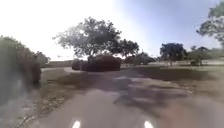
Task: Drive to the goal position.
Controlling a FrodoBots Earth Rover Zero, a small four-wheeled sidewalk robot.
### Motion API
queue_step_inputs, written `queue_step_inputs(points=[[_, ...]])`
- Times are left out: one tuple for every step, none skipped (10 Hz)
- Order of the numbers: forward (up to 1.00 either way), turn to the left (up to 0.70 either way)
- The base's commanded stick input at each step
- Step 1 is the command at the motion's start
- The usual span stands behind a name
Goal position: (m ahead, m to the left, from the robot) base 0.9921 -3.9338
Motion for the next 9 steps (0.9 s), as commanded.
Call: queue_step_inputs(points=[[1.0, -0.01], [1.0, -0.01], [1.0, -0.01], [1.0, -0.01], [1.0, -0.01], [1.0, -0.01], [1.0, -0.01], [1.0, -0.01], [1.0, -0.01]])
